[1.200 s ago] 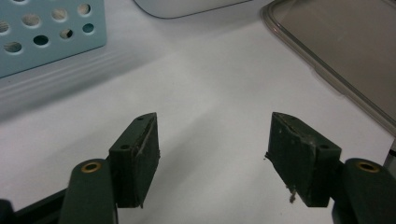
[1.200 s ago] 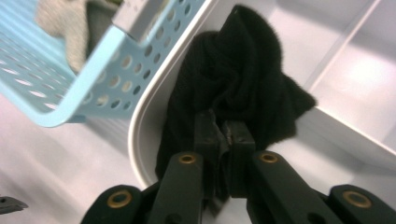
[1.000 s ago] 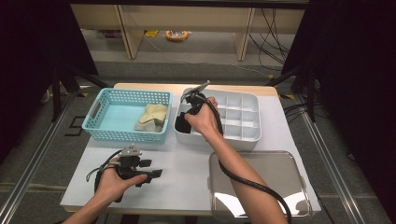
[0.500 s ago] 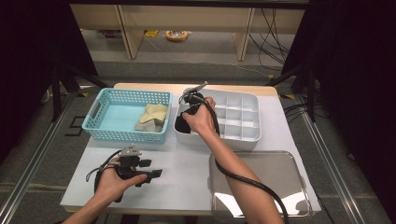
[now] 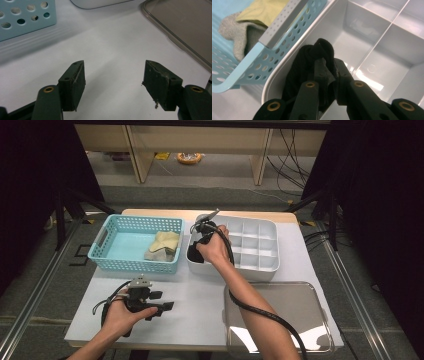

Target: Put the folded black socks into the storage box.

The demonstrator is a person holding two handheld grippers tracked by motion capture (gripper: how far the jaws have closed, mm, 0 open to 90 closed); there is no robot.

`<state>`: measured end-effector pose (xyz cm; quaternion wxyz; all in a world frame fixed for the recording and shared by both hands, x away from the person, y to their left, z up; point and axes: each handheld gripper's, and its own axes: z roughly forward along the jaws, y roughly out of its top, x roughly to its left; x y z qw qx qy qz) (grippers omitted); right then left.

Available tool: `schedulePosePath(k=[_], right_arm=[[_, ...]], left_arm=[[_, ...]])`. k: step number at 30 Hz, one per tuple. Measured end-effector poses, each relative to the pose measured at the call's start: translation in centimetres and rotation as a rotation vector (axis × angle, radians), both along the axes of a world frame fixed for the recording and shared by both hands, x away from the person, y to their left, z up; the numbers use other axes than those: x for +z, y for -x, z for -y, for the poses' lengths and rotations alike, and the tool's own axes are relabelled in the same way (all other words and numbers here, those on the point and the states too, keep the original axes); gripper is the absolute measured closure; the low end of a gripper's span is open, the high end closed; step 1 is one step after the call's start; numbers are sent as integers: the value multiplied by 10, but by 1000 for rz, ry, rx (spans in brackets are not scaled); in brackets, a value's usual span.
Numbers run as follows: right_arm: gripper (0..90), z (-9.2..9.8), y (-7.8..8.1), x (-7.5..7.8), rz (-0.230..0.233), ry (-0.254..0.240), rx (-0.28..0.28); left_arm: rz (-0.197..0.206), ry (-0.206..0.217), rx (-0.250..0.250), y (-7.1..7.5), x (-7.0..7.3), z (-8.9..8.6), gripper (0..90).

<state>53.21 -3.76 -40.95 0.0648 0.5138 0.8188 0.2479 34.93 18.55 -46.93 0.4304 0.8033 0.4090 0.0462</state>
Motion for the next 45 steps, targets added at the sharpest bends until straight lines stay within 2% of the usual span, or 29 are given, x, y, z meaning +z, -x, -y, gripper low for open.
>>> schedulePosePath(k=[8, 10, 13, 14, 16, 19, 23, 27, 28, 30, 31, 32, 38, 39, 41, 45], right_arm=[[840, -2, -1, -2, -7, 26, 27], [841, -4, 0, -3, -38, 33, -5], [843, -5, 0, -5, -38, 35, -9], [844, -4, 0, -5, -50, 30, -3], [845, -3, -1, -7, -33, 47, 27], [847, -6, 0, -11, -63, 54, 12], [848, -6, 0, -18, -67, 71, 17], [848, -5, 0, -19, -61, 64, 12], [847, -5, -1, -18, -72, 63, 25], [847, -7, 0, -17, -71, 87, 27], [848, -7, 0, -17, -69, 93, 30], [847, -7, 0, -17, -67, 96, 34], [847, -7, -1, -18, -68, 105, 39], [846, -7, -1, -18, -63, 108, 41], [844, -8, -1, -18, -74, 97, 27], [833, -6, 0, -18, -56, 78, 19]], left_arm=[[3, -1, 0, 0, 0, 0, 333], [2, 4, 1, 0, 0, 0, 333], [2, 3, 1, 0, 0, 0, 333], [2, 3, 1, 0, 0, 0, 333], [2, -2, -1, 0, 0, 0, 333], [3, -1, -3, 0, 0, 0, 333], [5, 2, 6, 0, 0, 0, 333], [2, 2, -1, -1, 0, 0, 333], [2, 3, -1, -1, -1, 0, 333], [5, -8, 9, 0, 0, 1, 333], [2, 1, -2, 0, 0, 1, 333], [11, 0, 4, 0, 0, 1, 333], [5, 3, -1, 0, 0, 1, 333], [5, -15, -15, 0, 1, -1, 333], [9, 2, 0, 0, 1, 0, 333], [9, -3, 7, 0, 0, 0, 333]])
